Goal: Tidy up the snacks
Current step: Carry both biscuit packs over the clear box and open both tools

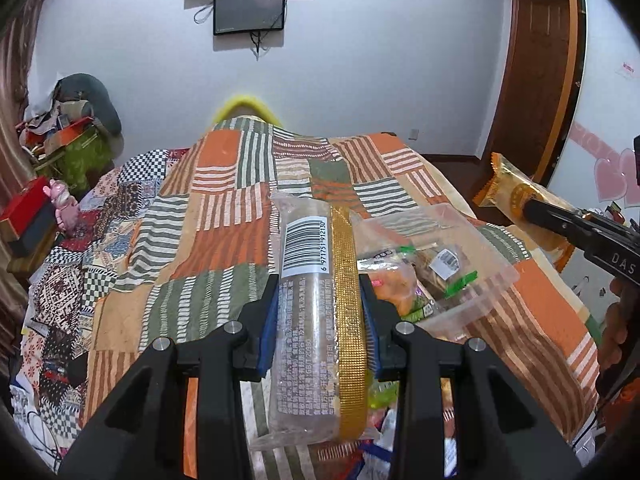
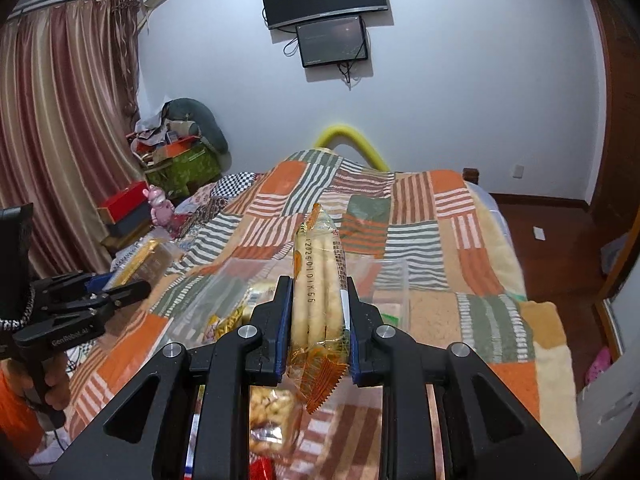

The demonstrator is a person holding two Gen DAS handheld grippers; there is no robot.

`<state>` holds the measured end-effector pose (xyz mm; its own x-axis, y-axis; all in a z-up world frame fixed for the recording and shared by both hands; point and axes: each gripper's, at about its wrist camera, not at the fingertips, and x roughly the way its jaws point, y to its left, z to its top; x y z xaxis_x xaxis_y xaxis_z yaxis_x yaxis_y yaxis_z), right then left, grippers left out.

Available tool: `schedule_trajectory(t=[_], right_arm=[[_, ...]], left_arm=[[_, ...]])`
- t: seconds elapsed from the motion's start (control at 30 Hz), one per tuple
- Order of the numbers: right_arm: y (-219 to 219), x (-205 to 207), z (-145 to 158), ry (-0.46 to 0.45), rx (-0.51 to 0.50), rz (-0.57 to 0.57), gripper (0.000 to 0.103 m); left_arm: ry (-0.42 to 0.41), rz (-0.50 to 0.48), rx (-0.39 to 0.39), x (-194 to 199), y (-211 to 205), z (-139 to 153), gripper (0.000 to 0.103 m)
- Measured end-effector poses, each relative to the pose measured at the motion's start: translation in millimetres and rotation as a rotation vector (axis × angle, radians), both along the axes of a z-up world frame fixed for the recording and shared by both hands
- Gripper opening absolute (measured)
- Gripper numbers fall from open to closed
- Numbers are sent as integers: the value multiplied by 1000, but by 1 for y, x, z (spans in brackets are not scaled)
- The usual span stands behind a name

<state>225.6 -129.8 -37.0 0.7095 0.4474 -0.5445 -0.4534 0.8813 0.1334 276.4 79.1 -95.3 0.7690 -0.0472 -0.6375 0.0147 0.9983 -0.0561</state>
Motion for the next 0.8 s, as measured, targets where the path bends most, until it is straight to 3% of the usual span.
schedule_trajectory(t=[0.2, 0.4, 0.8], right_arm=[[14, 19, -13, 20, -23, 0, 21], [24, 41, -36, 96, -26, 10, 21], [49, 64, -58, 141, -170, 38, 21]], left_arm=[[30, 9, -23, 26, 1, -17, 36], [80, 3, -47, 55, 1, -35, 36], [131, 3, -8, 91, -4, -59, 36]])
